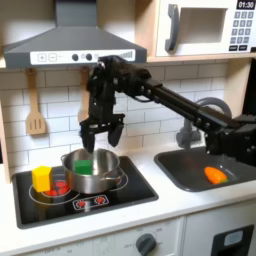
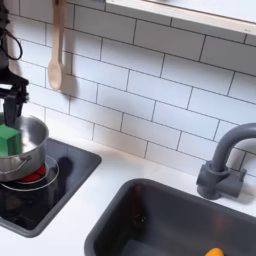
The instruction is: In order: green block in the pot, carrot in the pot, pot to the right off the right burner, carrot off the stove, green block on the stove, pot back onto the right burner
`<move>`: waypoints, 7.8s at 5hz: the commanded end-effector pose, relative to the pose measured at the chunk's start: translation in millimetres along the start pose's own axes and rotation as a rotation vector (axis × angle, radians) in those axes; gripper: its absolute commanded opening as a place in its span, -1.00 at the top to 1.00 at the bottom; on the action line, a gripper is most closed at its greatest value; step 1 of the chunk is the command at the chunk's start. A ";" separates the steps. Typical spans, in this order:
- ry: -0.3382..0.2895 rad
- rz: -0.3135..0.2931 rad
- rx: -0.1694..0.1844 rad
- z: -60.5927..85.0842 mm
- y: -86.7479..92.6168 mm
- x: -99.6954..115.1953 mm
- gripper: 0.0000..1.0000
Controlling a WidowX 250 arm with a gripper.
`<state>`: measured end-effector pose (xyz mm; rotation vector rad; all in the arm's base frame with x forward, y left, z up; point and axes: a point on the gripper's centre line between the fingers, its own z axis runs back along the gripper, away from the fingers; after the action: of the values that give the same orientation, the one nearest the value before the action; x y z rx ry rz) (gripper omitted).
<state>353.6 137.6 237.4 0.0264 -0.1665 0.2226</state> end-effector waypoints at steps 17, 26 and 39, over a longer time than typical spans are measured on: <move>0.061 -0.486 -0.170 8.4 -215.3 -132.7 -1.00; 0.084 -0.418 -0.150 -43.2 -299.9 -130.3 -1.00; 0.159 -0.373 -0.074 -122.4 -307.9 -101.8 -1.00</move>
<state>342.5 -180.9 96.5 -0.0337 -0.0044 -0.1573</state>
